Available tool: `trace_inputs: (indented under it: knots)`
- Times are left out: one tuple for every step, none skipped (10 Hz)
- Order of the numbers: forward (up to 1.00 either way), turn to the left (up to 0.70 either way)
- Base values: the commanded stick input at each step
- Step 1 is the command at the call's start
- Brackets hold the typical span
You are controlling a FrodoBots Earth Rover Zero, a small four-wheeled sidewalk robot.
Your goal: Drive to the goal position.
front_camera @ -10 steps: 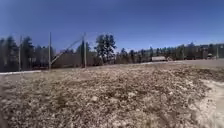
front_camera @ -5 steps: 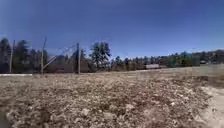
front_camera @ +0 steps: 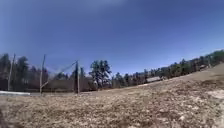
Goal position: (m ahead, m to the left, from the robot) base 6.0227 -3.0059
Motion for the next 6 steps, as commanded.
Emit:
trace_inputs:
  knots:
    - [0.7,0.0]
    - [0.7,0.0]
    - [0.7,0.0]
    - [0.7,0.0]
    - [0.7,0.0]
    - [0.7,0.0]
